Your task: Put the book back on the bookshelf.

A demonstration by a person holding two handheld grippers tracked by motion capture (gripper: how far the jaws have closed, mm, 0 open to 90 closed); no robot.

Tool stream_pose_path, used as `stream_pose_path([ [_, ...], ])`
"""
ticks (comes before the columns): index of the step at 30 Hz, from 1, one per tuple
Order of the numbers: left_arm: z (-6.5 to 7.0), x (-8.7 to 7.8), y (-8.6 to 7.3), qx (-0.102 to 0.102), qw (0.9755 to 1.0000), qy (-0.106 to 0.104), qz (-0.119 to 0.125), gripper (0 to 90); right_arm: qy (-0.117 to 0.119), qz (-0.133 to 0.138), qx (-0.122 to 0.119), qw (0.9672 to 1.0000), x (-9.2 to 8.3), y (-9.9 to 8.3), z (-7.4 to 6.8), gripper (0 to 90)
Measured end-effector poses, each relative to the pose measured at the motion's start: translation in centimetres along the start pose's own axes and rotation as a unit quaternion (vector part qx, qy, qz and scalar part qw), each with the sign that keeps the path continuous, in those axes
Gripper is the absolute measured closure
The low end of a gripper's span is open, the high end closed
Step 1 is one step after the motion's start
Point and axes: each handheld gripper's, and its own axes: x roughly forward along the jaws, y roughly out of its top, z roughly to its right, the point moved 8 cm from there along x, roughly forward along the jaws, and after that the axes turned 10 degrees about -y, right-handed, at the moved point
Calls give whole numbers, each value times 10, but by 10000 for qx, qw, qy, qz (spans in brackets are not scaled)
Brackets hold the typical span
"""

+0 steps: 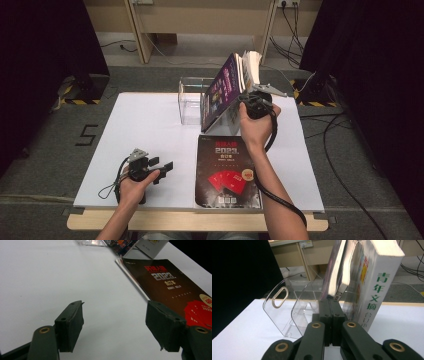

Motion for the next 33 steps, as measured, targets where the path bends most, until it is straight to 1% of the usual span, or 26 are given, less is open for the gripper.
stream_pose_path([
  [10,1,0,1,3,10000,-9,6,296,-59,6,-41,10000,8,9,0,900],
  [18,1,0,1,5,10000,-12,5,295,-108,32,-78,9999,9,10,0,900],
  [22,1,0,1,4,10000,-9,10,295,-137,39,-43,9999,10,12,0,900],
  [25,1,0,0,-1,10000,-12,0,296,-168,47,-79,9998,11,13,0,900],
  [30,2,1,0,14,10000,-21,-4,295,-171,22,-31,9998,12,14,2,900],
  [33,2,1,0,14,10000,-20,-3,295,-160,31,-38,9999,12,14,1,900],
])
